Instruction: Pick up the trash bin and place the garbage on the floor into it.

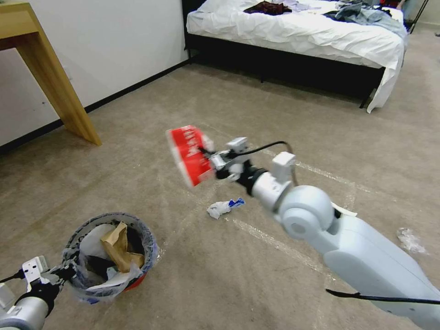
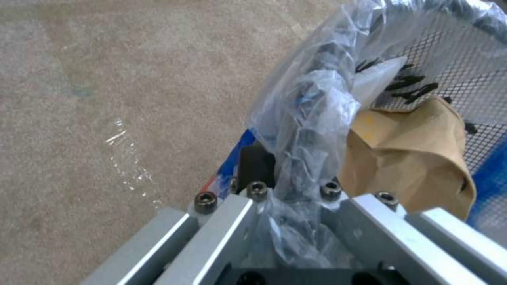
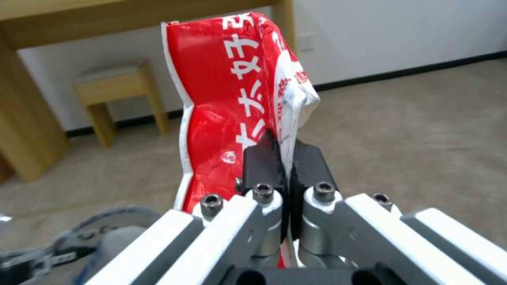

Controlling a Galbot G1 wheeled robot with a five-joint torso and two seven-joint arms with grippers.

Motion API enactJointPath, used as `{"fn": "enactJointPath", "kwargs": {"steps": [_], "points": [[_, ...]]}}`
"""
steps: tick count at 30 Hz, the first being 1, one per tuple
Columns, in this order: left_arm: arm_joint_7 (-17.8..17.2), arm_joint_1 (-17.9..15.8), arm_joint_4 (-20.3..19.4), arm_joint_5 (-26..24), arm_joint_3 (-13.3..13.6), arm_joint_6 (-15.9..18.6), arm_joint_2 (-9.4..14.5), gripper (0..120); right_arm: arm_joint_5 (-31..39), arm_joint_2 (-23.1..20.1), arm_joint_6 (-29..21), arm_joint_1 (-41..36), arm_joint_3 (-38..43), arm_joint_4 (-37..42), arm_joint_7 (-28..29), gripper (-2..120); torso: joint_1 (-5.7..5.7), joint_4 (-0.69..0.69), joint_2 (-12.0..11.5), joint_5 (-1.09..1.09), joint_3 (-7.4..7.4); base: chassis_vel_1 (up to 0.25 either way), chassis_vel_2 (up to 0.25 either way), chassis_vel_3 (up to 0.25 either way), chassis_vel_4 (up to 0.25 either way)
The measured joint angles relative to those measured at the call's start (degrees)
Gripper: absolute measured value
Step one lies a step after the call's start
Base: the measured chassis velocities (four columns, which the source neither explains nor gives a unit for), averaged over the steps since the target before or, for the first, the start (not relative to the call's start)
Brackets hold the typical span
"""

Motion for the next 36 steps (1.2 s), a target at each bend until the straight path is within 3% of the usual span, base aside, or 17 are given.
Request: {"fn": "enactJointPath", "kwargs": {"steps": [12, 20, 36], "points": [[0.0, -0.4, 0.2, 0.2, 0.0, 0.1, 0.0, 2, 5.8, 4.0, -1.3, 8.9, -12.7, -1.3, 2.1, 0, 0.00, 0.00, 0.0, 0.00, 0.00, 0.000, 0.000, 0.000, 0.000], [0.1, -0.5, 0.1, 0.2, 0.0, 0.1, 0.0, 2, 8.2, 9.6, -5.1, 14.6, -24.0, -6.4, 6.9, 0, 0.00, 0.00, 0.0, 0.00, 0.00, 0.000, 0.000, 0.000, 0.000], [0.1, -1.4, -0.2, -0.2, 0.1, 0.4, 0.0, 2, 8.5, 18.9, -9.3, 16.5, -31.7, -13.8, 11.5, 0, 0.00, -0.01, 0.0, 0.01, 0.00, 0.000, 0.000, 0.000, 0.000]]}}
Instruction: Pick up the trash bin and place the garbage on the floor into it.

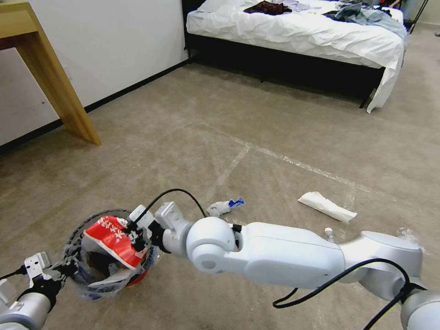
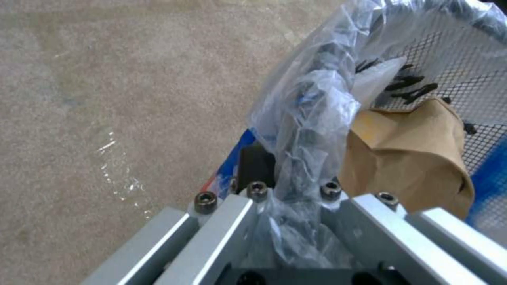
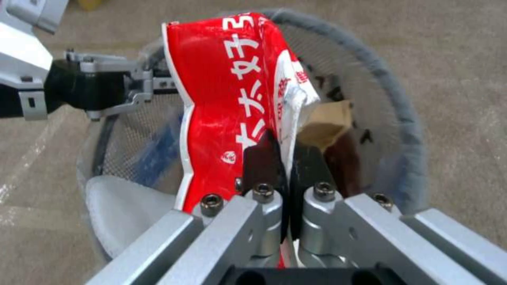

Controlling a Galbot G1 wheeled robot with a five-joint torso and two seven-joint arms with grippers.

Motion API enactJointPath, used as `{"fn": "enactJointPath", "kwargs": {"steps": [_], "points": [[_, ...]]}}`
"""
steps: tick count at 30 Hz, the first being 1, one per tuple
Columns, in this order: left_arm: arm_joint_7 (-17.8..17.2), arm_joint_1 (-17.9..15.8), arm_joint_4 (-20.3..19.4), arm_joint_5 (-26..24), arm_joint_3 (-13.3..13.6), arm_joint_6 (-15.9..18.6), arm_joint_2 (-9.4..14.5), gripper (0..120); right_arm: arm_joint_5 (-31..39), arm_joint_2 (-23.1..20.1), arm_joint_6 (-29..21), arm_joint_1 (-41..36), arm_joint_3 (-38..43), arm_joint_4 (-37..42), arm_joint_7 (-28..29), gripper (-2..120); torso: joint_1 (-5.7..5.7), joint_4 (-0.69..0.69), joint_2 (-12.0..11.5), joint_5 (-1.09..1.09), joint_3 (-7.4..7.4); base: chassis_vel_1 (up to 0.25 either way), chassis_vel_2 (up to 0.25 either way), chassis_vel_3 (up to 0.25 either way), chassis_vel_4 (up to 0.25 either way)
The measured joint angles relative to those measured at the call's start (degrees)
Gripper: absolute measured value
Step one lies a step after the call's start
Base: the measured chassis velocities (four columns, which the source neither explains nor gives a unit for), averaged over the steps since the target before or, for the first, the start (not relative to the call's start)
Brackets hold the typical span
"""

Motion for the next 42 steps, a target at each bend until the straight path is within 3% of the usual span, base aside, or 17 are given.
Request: {"fn": "enactJointPath", "kwargs": {"steps": [20, 42], "points": [[0.1, -0.3, 0.2, 0.0, 0.3, -0.1, -0.7, 2, -2.1, 4.9, -0.9, 1.9, -4.8, -7.3, 0.3, 0, 0.00, 0.00, 0.0, 0.01, 0.00, 0.000, 0.000, 0.000, 0.000], [0.6, -1.0, 1.6, 1.0, 1.1, -0.2, -0.9, 2, -4.4, 6.6, -1.2, 1.8, -5.8, -14.3, -0.8, 0, 0.00, 0.00, 0.0, 0.01, 0.00, 0.000, 0.000, 0.000, 0.000]]}}
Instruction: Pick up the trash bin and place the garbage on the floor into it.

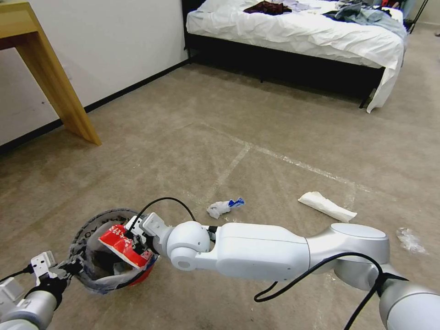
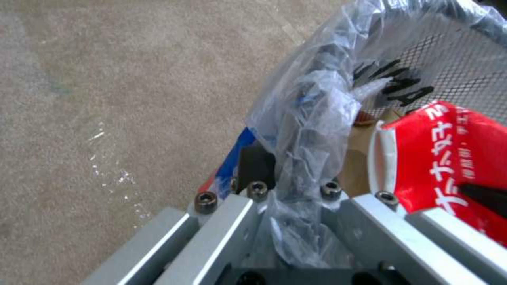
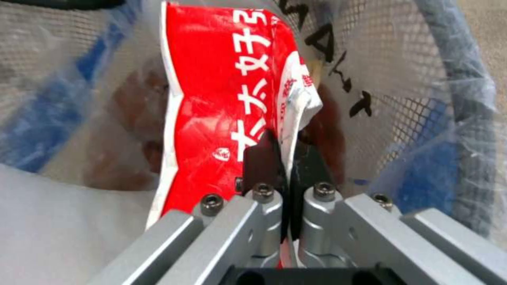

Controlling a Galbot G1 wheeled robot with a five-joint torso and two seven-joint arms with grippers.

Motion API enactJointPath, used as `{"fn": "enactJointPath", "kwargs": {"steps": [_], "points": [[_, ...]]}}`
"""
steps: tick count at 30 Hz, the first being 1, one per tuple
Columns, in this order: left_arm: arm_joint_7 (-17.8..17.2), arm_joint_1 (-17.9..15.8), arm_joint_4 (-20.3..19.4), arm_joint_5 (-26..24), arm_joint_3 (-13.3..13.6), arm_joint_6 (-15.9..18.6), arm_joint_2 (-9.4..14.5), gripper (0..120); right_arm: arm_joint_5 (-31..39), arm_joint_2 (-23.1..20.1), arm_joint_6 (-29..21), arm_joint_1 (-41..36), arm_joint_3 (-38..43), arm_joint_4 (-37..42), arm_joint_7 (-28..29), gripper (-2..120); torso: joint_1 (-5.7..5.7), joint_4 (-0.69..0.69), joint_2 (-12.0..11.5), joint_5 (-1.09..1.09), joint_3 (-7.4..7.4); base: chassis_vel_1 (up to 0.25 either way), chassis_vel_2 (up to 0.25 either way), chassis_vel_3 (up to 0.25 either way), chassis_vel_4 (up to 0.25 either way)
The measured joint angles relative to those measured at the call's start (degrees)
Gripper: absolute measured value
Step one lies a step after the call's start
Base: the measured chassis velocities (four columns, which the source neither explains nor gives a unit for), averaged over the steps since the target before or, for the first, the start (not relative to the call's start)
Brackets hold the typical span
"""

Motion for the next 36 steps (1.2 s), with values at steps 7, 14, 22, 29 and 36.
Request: {"fn": "enactJointPath", "kwargs": {"steps": [7, 14, 22, 29, 36], "points": [[0.2, 0.0, 0.4, 0.3, 0.1, -0.1, 0.0, 2, -0.3, 0.8, 0.1, -0.2, 0.0, -1.4, 0.0, 0, 0.00, 0.00, 0.0, 0.00, 0.00, 0.000, 0.000, 0.000, 0.000], [0.3, 0.0, 0.5, 0.4, 0.3, -0.1, 0.0, 2, -0.4, 0.9, 0.1, -0.2, 0.2, -1.0, 0.1, 3, 0.00, 0.00, 0.0, 0.00, 0.00, 0.000, 0.000, 0.000, 0.000], [0.3, -0.1, 0.7, 0.5, 0.2, -0.2, 0.0, 2, -0.4, 0.5, 0.0, 0.0, 0.5, 0.9, 0.7, 28, 0.00, 0.00, 0.0, 0.00, 0.00, 0.000, 0.000, 0.000, 0.000], [0.3, -0.3, 1.0, 0.6, 0.2, -0.2, -0.1, 2, -0.1, 0.3, -0.3, 0.6, 0.7, 2.3, 1.0, 51, 0.00, 0.00, 0.0, 0.00, 0.00, 0.000, 0.000, 0.000, 0.000], [0.3, -0.5, 1.1, 0.6, 0.2, -0.2, -0.1, 2, 0.5, 0.4, -0.6, 1.0, 0.6, 3.4, 1.5, 79, 0.00, 0.00, 0.0, 0.00, 0.00, 0.000, 0.000, 0.000, 0.000]]}}
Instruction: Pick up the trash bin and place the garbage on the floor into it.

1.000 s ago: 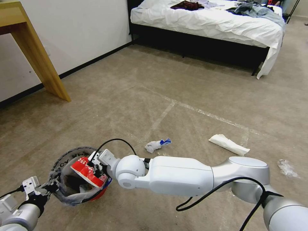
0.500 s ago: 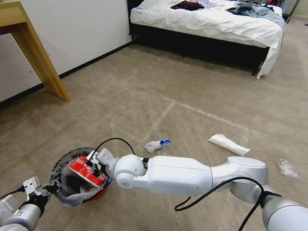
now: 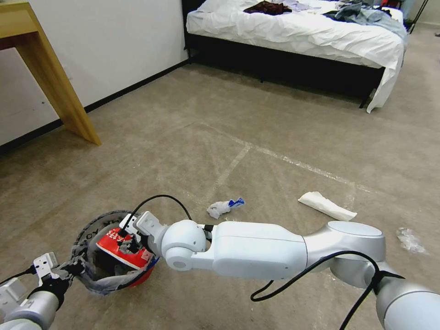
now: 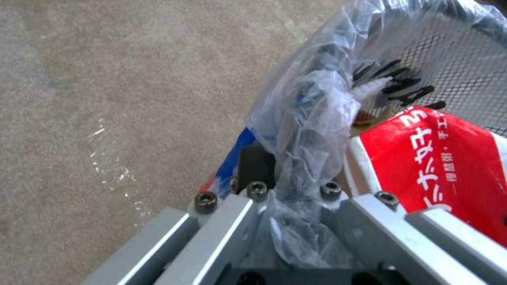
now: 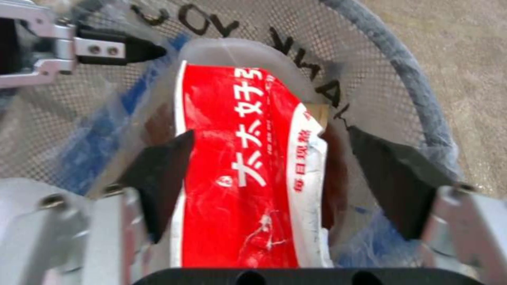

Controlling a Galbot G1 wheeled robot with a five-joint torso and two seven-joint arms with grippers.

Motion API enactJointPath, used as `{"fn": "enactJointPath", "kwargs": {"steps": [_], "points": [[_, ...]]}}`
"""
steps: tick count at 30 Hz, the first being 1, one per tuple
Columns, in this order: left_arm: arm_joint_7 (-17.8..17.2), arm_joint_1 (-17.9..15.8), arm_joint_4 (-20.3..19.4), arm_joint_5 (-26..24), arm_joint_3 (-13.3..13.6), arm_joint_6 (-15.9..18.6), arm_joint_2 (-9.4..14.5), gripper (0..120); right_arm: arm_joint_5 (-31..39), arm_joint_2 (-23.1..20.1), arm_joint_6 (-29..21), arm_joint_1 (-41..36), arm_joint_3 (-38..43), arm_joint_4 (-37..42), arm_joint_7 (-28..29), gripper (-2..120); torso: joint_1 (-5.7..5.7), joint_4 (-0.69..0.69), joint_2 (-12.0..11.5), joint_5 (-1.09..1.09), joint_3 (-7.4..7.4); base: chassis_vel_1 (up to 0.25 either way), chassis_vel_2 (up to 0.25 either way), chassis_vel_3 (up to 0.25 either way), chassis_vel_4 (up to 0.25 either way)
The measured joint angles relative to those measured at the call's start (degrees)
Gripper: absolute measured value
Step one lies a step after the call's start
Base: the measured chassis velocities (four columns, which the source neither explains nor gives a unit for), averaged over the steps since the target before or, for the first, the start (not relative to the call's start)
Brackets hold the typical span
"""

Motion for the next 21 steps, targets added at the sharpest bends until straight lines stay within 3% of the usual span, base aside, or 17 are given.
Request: {"fn": "enactJointPath", "kwargs": {"steps": [1, 5, 21], "points": [[0.0, 0.0, 0.1, 0.0, -0.1, 0.0, 0.0, 2, 0.3, 0.0, -0.2, 0.1, 0.0, 0.4, 0.3, 87, 0.00, 0.00, 0.0, 0.00, 0.00, 0.000, 0.000, 0.000, 0.000], [0.0, -0.2, 0.5, 0.0, -0.1, 0.0, 0.0, 2, 0.8, -0.4, -0.7, 0.2, 0.3, 2.1, 0.9, 98, 0.00, 0.00, 0.0, 0.00, 0.00, 0.000, 0.000, 0.000, 0.000], [-0.1, -0.9, 1.8, 0.2, -0.1, 0.0, 0.2, 2, 2.2, -4.7, -3.3, 1.5, 4.3, 10.3, 3.6, 100, 0.00, 0.00, 0.0, 0.01, 0.00, 0.000, 0.000, 0.000, 0.000]]}}
